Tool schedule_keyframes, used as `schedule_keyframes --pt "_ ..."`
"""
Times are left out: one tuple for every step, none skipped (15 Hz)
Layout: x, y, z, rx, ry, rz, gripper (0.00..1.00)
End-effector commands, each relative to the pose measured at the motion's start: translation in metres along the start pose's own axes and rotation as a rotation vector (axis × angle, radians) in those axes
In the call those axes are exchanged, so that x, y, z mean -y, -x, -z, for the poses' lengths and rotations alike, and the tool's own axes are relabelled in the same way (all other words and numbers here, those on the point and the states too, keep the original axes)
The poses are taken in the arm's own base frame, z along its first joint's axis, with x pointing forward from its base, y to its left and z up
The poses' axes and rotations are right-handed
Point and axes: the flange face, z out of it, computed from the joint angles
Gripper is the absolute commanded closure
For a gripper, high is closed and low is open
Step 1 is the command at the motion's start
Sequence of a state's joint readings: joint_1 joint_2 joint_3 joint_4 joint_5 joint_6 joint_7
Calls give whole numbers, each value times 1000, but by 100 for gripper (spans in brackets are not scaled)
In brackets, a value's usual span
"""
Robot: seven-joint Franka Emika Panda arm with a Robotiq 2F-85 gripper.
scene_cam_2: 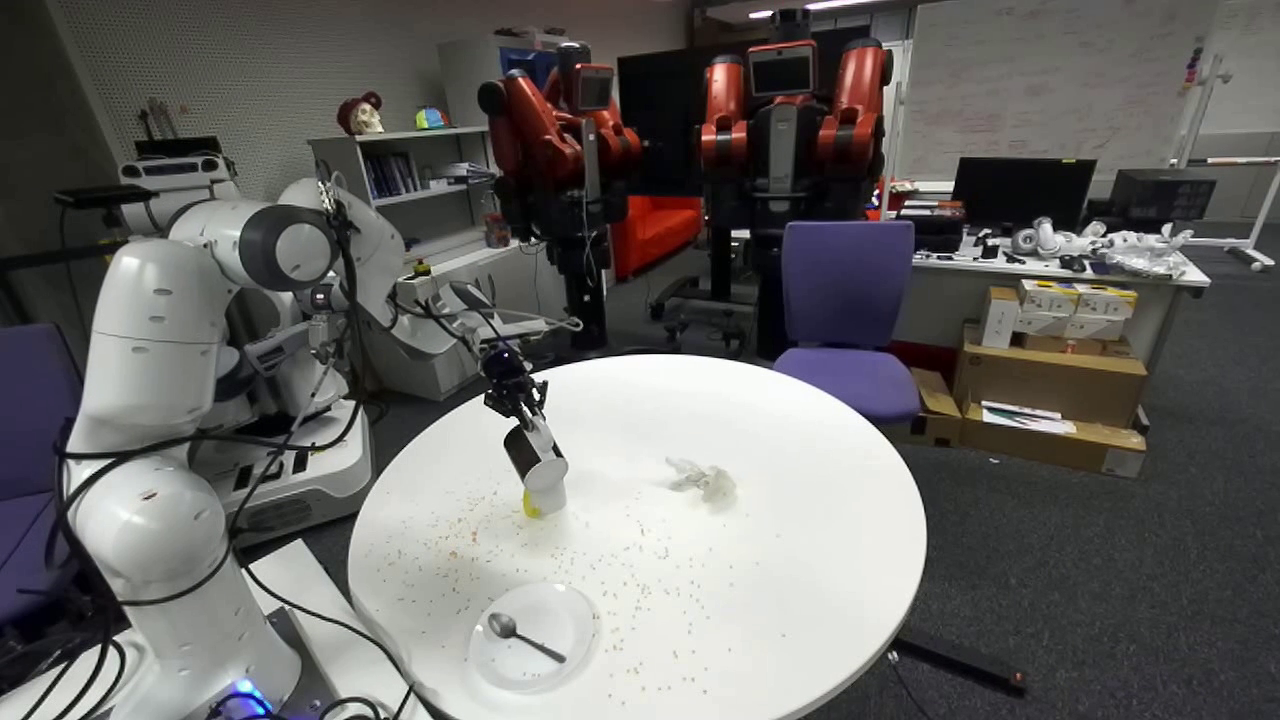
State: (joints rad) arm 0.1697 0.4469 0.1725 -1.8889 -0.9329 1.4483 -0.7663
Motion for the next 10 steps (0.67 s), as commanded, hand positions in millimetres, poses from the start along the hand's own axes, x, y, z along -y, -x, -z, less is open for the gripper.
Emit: schedule_keyframes --pt "-10 13 9 68 -9 36 95" --pt "-12 13 10 72 -11 44 95" --pt "-13 13 11 78 -12 51 95" --pt "-15 13 11 84 -14 58 95" --pt "-17 12 11 93 -17 66 95" --pt "-18 11 11 98 -19 74 95" --pt "-19 9 12 103 -19 84 95" --pt "-20 7 12 106 -20 92 95" --pt "-21 5 13 111 -22 101 95" --pt "-21 3 14 115 -24 110 95"
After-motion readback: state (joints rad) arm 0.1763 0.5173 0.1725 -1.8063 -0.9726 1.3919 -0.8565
